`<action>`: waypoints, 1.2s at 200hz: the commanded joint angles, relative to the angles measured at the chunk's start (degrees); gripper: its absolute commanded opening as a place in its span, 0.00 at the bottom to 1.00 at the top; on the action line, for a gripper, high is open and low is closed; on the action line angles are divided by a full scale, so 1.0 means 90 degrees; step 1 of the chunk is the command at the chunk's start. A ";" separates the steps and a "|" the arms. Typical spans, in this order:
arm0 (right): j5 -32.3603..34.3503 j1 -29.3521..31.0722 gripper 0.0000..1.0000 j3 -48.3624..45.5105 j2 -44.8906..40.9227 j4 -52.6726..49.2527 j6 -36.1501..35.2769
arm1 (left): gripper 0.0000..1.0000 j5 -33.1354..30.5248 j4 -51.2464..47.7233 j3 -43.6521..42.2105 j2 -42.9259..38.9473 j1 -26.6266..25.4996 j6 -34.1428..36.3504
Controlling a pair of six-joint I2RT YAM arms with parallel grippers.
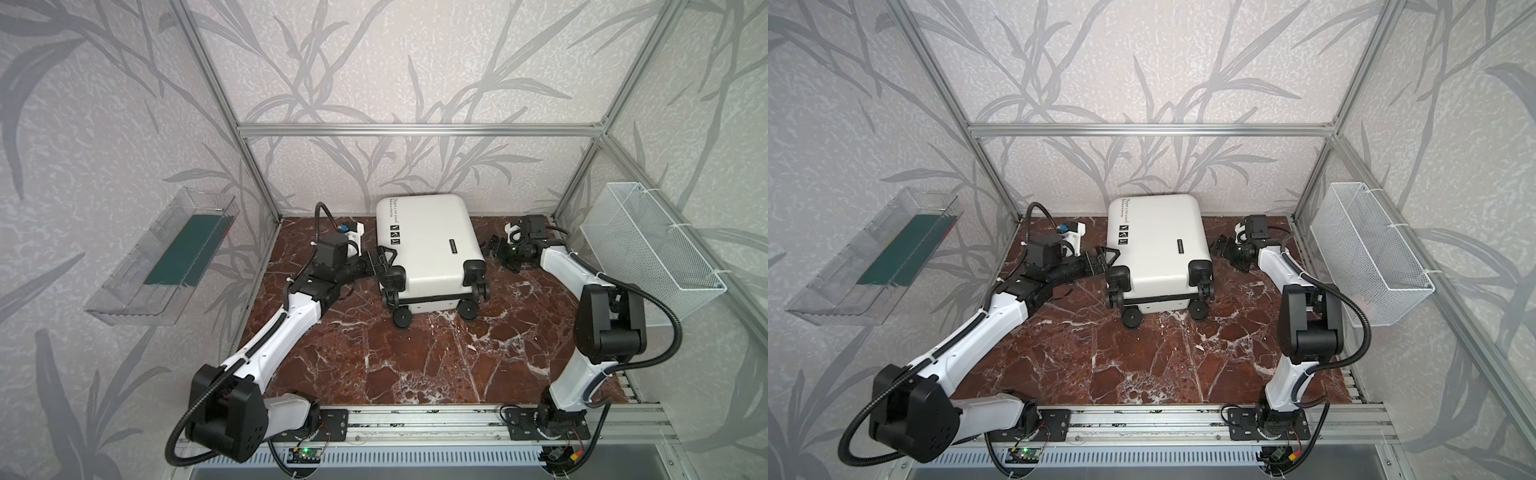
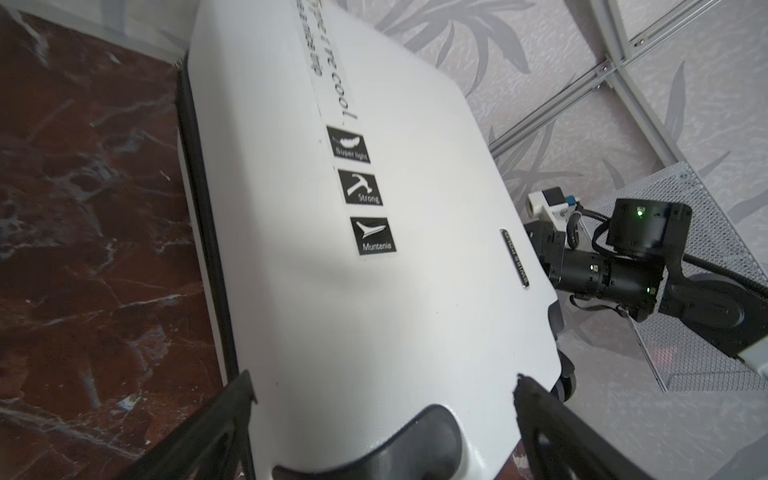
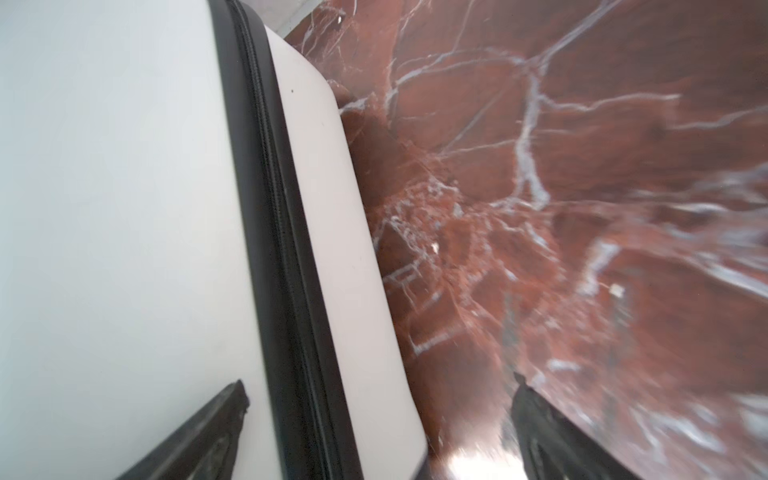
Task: Pack the luggage
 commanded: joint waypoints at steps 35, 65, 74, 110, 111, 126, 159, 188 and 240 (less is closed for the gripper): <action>0.0850 -0.0379 0.99 -0.1497 -0.2124 0.0538 0.0875 | 0.99 -0.0817 -0.0213 -0.0815 -0.1263 0.0229 0.0037; -0.0057 -0.0359 0.99 -0.2075 -0.2985 0.0492 0.0363 | 0.99 -0.0807 -0.0282 -0.1312 -0.1736 0.0284 -0.0130; -0.0389 -0.0359 0.99 -0.2406 -0.3336 0.0677 0.0331 | 0.99 -0.0825 -0.0281 -0.1450 -0.1856 0.0294 -0.0203; -0.0574 0.0206 0.93 -0.3088 -0.4910 0.0147 0.0004 | 0.99 -0.0992 -0.0294 -0.1952 -0.2262 0.0375 -0.0439; -0.0547 0.0246 0.93 -0.3093 -0.4949 0.0107 -0.0011 | 0.99 -0.0999 -0.0290 -0.1971 -0.2278 0.0378 -0.0448; 0.0115 0.0959 0.87 -0.3197 -0.5467 -0.0313 -0.0206 | 0.99 -0.1083 -0.0226 -0.2206 -0.2360 0.0410 -0.0574; 0.1699 0.2176 0.84 -0.3341 -0.6071 -0.0947 -0.0316 | 0.99 -0.0947 -0.0099 -0.2444 -0.2293 0.0489 -0.0663; 0.2080 0.2672 0.85 -0.3161 -0.5809 -0.1259 -0.0561 | 0.99 -0.0967 -0.0167 -0.2429 -0.2217 0.0509 -0.0571; 0.2557 0.3126 0.86 -0.2849 -0.5175 -0.1236 -0.0952 | 0.99 -0.0953 -0.0071 -0.2479 -0.2046 0.0547 -0.0487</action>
